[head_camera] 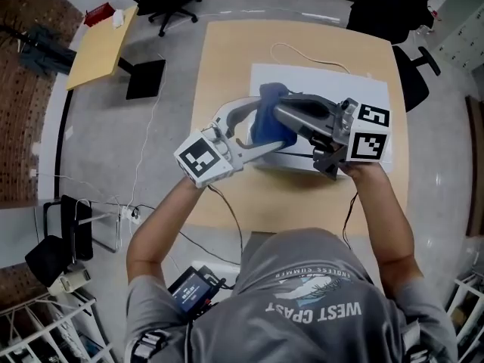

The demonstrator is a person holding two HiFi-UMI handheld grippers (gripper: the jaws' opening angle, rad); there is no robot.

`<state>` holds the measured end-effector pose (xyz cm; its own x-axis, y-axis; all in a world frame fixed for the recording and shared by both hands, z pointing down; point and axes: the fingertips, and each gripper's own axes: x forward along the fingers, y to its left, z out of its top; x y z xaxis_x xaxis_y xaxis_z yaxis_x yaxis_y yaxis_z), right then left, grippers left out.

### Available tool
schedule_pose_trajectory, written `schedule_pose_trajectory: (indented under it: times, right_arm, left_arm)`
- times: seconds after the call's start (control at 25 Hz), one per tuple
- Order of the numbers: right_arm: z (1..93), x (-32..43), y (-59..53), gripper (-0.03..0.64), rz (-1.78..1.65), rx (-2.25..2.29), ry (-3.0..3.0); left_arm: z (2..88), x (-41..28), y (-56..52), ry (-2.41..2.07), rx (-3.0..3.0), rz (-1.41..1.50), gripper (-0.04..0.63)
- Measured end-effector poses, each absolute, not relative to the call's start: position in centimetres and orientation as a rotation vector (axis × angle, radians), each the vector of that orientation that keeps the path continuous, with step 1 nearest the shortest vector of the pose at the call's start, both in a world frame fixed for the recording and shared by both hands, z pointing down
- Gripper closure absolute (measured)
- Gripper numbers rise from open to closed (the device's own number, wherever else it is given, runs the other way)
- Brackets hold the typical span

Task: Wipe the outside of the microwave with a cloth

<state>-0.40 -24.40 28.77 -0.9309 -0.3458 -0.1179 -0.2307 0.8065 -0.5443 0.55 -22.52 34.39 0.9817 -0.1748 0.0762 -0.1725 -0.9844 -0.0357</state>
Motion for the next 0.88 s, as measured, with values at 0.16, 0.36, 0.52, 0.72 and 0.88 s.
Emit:
schedule_pose_trajectory:
  times: [0.16,0.36,0.52,0.72,0.88]
  right_arm:
    - [28.8,-0.9,-24.6,0.578,-0.803,-0.425,2.776]
    - [28.7,-0.6,-25.8,0.577,-0.764,-0.499,2.756]
    - [28.4,3.3,-27.4,0.577,-0.667,-0.740,2.693]
    - [29.7,7.4,-26.9,0.577,-0.631,-0.947,2.682]
    - [31.5,8.5,-25.9,0.577,-0.641,-1.045,2.717]
  left_arm:
    - [34.7,0.8,-23.1,0.238,-3.068,-0.136,0.329]
    - [36.0,0.1,-24.2,0.284,-3.045,-0.174,0.477]
    - [38.2,-2.0,-27.4,0.482,-3.066,-0.188,0.482]
    - [43.9,-6.3,-34.0,0.776,-3.168,-0.229,0.482]
    - [49.8,-8.1,-39.3,0.997,-3.266,-0.252,0.482]
